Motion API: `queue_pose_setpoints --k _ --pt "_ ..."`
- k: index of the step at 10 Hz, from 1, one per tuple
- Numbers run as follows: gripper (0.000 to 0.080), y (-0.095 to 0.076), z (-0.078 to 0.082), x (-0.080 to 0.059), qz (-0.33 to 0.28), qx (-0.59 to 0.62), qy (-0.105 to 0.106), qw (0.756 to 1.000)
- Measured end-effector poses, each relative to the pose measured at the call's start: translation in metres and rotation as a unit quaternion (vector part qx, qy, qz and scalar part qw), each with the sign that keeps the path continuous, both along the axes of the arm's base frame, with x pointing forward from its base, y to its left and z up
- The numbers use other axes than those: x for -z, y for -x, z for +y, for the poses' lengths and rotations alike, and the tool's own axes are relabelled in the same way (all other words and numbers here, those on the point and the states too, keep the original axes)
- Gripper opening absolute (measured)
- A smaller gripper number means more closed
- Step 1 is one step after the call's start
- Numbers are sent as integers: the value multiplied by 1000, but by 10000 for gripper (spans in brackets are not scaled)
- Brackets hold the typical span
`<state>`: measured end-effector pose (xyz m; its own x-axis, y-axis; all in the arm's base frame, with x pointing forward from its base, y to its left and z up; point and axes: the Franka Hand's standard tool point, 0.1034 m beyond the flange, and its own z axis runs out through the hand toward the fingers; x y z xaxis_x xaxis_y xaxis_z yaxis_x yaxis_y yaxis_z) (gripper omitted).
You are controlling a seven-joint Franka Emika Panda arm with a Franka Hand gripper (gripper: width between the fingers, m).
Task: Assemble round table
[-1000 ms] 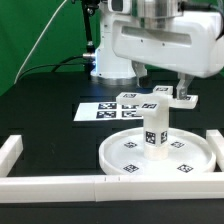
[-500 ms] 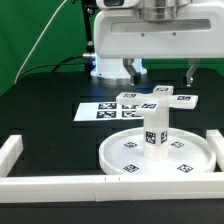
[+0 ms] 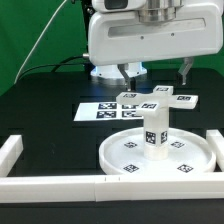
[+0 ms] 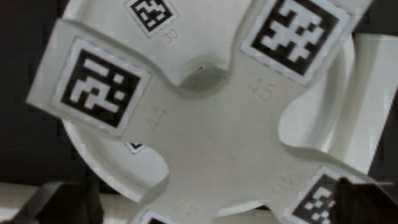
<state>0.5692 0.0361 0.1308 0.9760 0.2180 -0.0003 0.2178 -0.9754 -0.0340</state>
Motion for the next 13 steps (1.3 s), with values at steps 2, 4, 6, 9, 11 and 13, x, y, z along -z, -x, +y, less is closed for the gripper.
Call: queue_pose_setpoints --k 2,4,6,9,11,13 --pt "649 3 8 6 -15 -68 6 998" --pt "649 1 3 7 -16 -55 6 998" --pt "649 3 3 15 -13 -54 8 998" --pt "649 6 0 27 -7 -52 11 999" --pt "520 6 0 27 -6 -52 11 999" --pt "439 6 0 28 -6 -41 11 999"
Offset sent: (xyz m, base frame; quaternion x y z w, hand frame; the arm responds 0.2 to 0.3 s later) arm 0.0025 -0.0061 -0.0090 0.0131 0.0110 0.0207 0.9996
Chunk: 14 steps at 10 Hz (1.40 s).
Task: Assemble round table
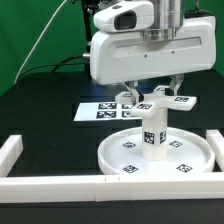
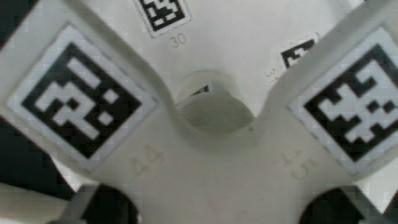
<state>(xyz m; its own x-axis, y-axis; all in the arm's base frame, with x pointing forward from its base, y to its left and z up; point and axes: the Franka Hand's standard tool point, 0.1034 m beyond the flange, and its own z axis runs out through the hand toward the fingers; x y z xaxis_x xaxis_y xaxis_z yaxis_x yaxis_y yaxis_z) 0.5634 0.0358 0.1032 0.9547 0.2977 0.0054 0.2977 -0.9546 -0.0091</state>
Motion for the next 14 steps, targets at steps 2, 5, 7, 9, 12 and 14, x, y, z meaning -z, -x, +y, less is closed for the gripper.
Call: queue_pose_setpoints --k 2,5,7,9,12,14 --pt "439 0 0 0 0 39 -1 999" --pt "439 0 1 1 -16 209 -6 978" --pt "440 1 3 1 -18 356 -17 934" --pt "442 2 3 1 -17 427 -24 904" --pt "442 2 3 2 -13 508 -29 861" --pt "442 2 2 2 -3 618 -41 785"
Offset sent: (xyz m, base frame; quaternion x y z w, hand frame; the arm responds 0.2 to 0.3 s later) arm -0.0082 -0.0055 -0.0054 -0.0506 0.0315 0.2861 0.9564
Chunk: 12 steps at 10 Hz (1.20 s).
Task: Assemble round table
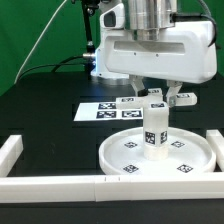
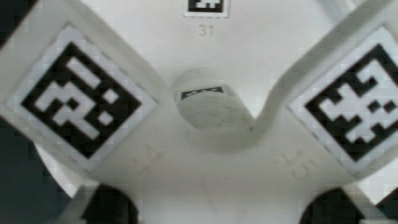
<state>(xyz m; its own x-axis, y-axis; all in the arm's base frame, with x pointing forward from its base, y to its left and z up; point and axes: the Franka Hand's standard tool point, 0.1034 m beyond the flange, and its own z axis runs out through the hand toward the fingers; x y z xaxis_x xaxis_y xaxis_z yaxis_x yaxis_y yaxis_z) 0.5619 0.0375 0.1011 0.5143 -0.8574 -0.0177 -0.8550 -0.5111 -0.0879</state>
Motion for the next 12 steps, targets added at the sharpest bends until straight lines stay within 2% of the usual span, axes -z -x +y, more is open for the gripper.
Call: queue_pose_setpoints --k 2,4,6,9,10,12 --pt "442 1 0 1 -7 162 -29 986" --pt "442 2 0 1 -8 163 -32 986" --pt "626 -2 7 -7 -7 150 -36 988" --pt "645 -5 14 -28 -11 2 -33 999" --pt "649 -4 15 -28 -16 -81 -24 996" --pt "649 -6 11 -26 -27 -242 -10 970"
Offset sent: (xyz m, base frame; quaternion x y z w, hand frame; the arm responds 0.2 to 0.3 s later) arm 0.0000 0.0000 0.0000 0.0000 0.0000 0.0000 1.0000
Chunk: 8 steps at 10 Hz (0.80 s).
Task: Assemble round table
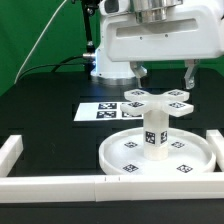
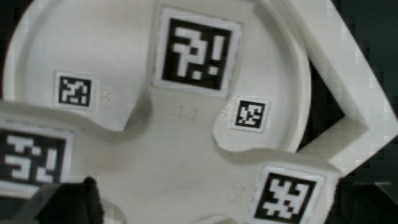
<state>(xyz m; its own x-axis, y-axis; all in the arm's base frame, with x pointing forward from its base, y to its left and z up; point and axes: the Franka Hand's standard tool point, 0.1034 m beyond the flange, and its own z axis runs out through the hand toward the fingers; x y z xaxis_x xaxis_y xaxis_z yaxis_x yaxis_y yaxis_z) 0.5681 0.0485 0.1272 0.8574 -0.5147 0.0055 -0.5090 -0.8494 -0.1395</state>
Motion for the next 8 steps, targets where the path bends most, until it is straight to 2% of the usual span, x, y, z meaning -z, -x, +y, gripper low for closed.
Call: queue_pose_setpoints --k 4,5,7,8 --pt "649 0 -2 2 -12 -148 15 989" --pt "649 3 -4 5 4 -126 12 992" --pt "649 2 -19 9 14 -113 9 993" --pt "649 2 -18 9 14 -113 9 993"
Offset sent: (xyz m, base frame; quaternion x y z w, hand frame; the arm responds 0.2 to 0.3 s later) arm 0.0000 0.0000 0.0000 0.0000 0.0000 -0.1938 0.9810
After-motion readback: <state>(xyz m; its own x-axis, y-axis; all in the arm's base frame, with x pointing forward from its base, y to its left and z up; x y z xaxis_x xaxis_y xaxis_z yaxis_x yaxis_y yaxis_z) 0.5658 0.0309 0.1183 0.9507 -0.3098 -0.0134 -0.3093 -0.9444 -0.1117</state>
